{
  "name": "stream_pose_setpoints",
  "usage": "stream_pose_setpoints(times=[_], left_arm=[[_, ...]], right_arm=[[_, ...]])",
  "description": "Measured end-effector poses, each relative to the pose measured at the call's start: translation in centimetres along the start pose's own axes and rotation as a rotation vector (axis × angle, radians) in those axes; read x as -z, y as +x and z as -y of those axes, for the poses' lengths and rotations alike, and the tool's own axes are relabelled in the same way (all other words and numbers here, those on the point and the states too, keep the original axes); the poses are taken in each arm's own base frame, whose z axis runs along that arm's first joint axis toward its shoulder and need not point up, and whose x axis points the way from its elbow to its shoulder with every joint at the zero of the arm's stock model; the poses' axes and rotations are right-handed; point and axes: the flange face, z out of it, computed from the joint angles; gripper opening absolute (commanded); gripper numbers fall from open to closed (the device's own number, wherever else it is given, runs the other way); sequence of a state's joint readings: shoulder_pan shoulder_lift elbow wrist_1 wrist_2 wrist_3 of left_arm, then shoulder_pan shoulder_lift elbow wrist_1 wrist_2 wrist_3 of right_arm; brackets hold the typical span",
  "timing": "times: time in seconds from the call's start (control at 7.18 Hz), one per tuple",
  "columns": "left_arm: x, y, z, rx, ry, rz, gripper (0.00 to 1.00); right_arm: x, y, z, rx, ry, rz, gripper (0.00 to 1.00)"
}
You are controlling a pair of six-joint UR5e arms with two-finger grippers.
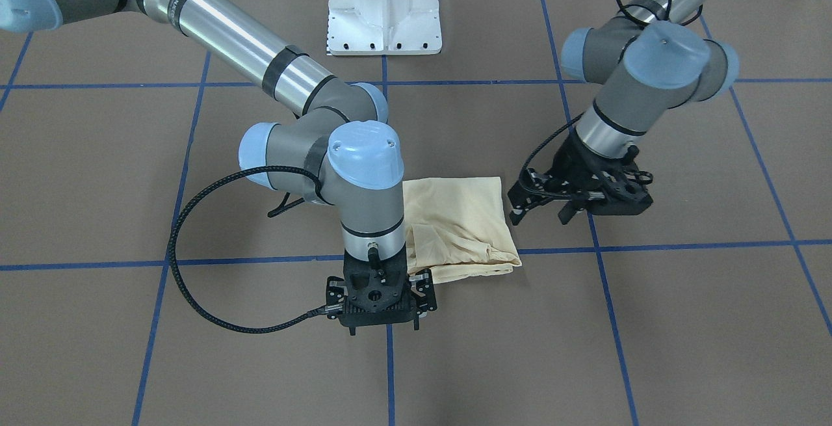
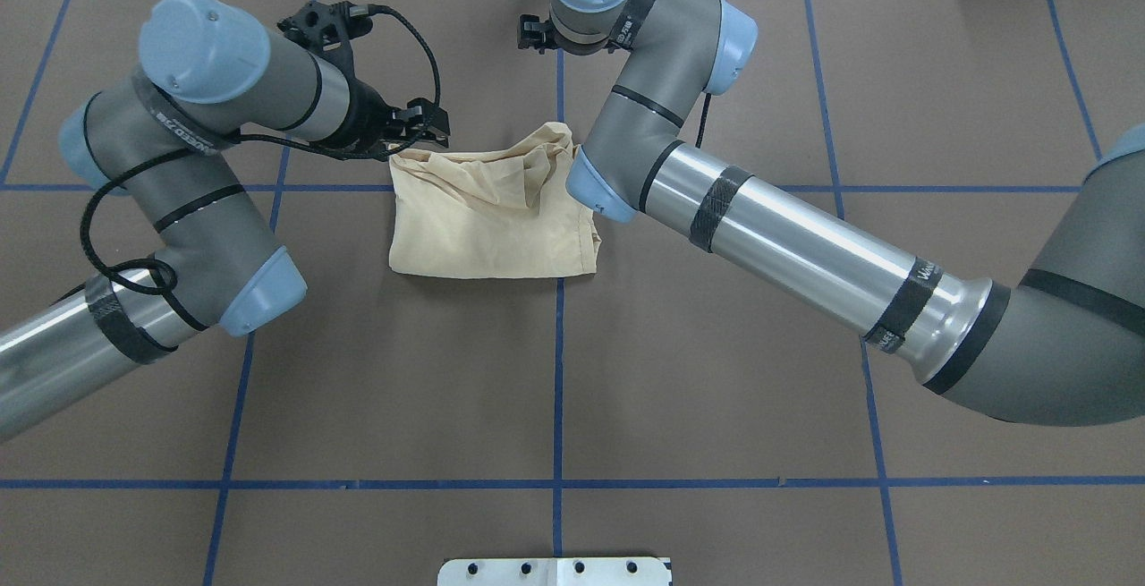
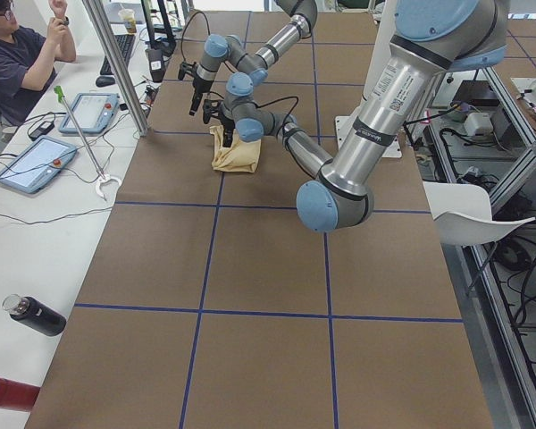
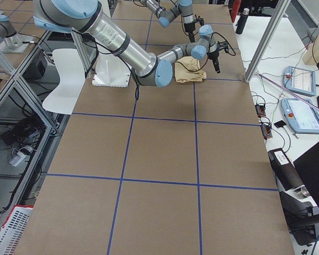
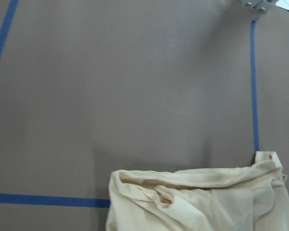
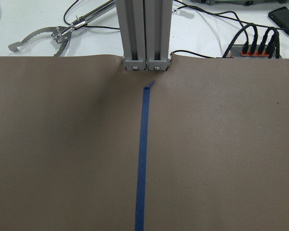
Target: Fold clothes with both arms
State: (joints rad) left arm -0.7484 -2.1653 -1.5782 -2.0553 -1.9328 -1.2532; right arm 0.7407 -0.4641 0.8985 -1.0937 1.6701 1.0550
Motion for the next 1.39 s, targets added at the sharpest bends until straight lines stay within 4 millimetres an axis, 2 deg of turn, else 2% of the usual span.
stream_pose_setpoints(times=[0.28,0.42,0.56,0.97,1.39], left_arm=[[-4.3,3.2,-1.4,-0.024,0.019,0.033,0.21],[-6.0,3.8,-2.0,-0.033,0.022,0.054,0.00],[-7.0,4.0,-2.6,-0.042,0.016,0.066,0.00],[-7.7,4.8,-4.2,-0.116,-0.006,0.059,0.00],[-9.4,4.7,-6.7,-0.141,-0.043,0.072,0.00]], right_arm=[[0.0,1.2,0.6,-0.008,-0.027,0.011,0.99],[0.1,2.0,0.9,-0.014,-0.036,0.015,0.99],[0.1,2.5,1.2,-0.018,-0.042,0.018,0.99],[0.3,3.1,1.8,-0.026,-0.046,0.020,0.99],[-0.1,3.6,1.6,-0.028,-0.050,0.014,0.99]])
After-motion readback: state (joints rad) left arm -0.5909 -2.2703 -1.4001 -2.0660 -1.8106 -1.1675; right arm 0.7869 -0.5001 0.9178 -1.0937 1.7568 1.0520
